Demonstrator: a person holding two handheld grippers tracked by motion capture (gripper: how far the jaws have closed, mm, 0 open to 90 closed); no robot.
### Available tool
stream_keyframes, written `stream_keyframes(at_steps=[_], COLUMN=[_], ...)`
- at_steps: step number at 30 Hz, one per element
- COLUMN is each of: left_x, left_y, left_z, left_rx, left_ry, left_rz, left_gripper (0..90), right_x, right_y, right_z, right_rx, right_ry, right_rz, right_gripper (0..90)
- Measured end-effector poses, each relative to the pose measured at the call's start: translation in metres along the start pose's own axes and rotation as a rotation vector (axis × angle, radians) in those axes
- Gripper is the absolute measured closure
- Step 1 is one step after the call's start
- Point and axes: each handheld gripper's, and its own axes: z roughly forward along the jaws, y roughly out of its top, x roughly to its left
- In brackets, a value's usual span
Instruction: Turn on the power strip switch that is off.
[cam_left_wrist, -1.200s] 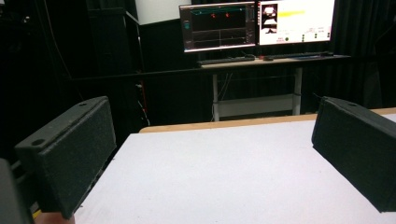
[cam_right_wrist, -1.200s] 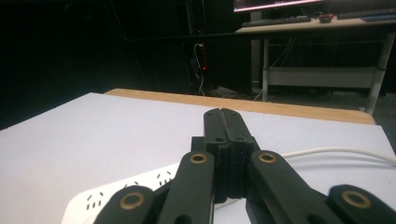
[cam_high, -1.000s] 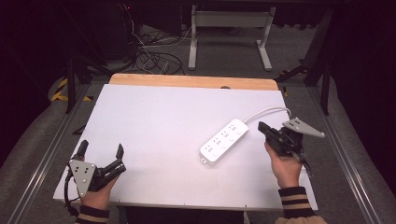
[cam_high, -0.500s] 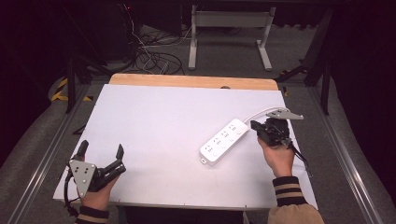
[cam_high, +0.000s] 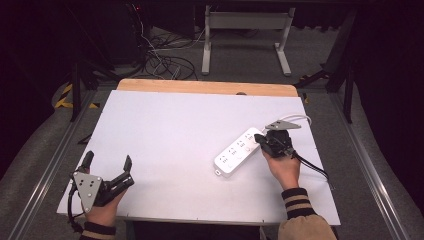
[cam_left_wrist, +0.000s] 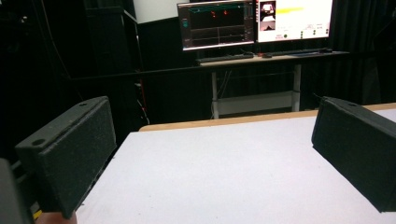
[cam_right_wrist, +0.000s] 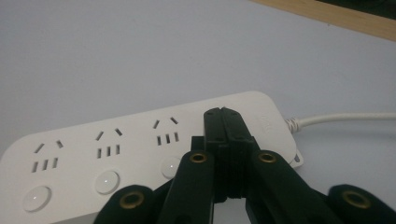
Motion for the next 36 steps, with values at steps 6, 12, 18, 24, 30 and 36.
stream_keyframes(at_steps=[6, 12, 18, 24, 30, 36], left_x=[0.001, 0.001, 0.001, 0.001, 0.001, 0.002], left_y=[-0.001, 0.000, -0.001, -0.001, -0.001, -0.001], left_z=[-0.001, -0.002, -0.001, -0.002, -0.002, -0.002], left_rx=[0.004, 0.006, 0.010, 0.011, 0.009, 0.013], left_ry=[0.005, 0.005, 0.004, 0.003, 0.001, 0.001], left_rz=[0.005, 0.009, 0.003, 0.004, 0.002, -0.001], left_gripper=[0.3, 0.2, 0.3, 0.3, 0.3, 0.3], right_x=[-0.004, -0.003, -0.006, -0.007, -0.007, -0.005], right_y=[0.002, 0.000, -0.002, -0.006, -0.009, -0.012], right_z=[0.003, 0.012, 0.017, 0.022, 0.023, 0.024], right_rx=[0.029, 0.063, 0.061, 0.069, 0.049, 0.036], right_ry=[-0.026, -0.038, -0.046, -0.045, -0.049, -0.061], right_rz=[-0.003, -0.016, -0.015, -0.016, -0.022, -0.016], right_gripper=[90.0, 90.0, 90.0, 90.0, 90.0, 90.0])
